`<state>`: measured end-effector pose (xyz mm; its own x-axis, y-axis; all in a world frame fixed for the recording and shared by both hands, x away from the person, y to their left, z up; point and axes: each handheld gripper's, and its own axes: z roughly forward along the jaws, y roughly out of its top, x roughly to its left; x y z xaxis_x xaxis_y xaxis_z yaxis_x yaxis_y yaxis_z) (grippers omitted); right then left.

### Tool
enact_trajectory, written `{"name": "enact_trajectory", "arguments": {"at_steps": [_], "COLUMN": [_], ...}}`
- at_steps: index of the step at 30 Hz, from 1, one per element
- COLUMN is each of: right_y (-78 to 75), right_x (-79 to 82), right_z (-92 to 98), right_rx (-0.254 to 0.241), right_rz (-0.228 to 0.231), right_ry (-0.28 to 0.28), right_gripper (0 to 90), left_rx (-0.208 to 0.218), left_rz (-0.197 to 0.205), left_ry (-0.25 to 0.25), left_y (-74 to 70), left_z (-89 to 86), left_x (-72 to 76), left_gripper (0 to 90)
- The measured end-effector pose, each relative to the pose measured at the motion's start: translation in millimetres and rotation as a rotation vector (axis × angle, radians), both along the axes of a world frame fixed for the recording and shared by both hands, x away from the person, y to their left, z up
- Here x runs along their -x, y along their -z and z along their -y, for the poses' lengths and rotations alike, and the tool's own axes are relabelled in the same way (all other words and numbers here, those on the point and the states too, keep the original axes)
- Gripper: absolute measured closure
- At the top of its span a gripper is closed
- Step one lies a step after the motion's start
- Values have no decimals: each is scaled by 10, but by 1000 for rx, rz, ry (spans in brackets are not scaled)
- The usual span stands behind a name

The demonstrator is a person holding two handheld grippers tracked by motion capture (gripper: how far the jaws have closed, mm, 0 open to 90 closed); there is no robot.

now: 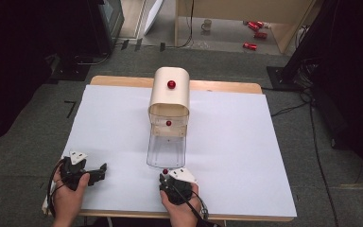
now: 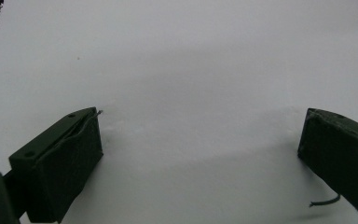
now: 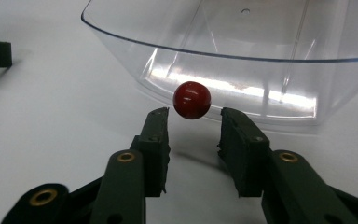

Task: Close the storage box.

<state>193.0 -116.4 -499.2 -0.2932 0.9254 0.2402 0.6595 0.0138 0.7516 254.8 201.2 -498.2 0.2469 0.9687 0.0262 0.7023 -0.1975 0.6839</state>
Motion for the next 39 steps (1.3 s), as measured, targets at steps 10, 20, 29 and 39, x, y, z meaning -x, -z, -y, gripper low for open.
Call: {"name": "enact_trajectory", "arguments": {"at_steps": [10,20,29,39], "right_y": [-62,-141,-304,-356], "right_x": [35,34,-55,-231], "right_z": [26,60,84,98], "right_rx": [-28,-40,-51,-56], "right_rz": [29,50,81,85], "right_ry": [8,12,18,19], "right_gripper": [747,750,750,750], "left_rx": [0,0,0,0], "left_rz": [0,0,0,0], "left_ry": [0,0,0,0], "left_y": [0,0,0,0], "left_z": [0,0,0,0], "left_x": [0,0,0,0], "left_gripper": [0,0,0,0]}}
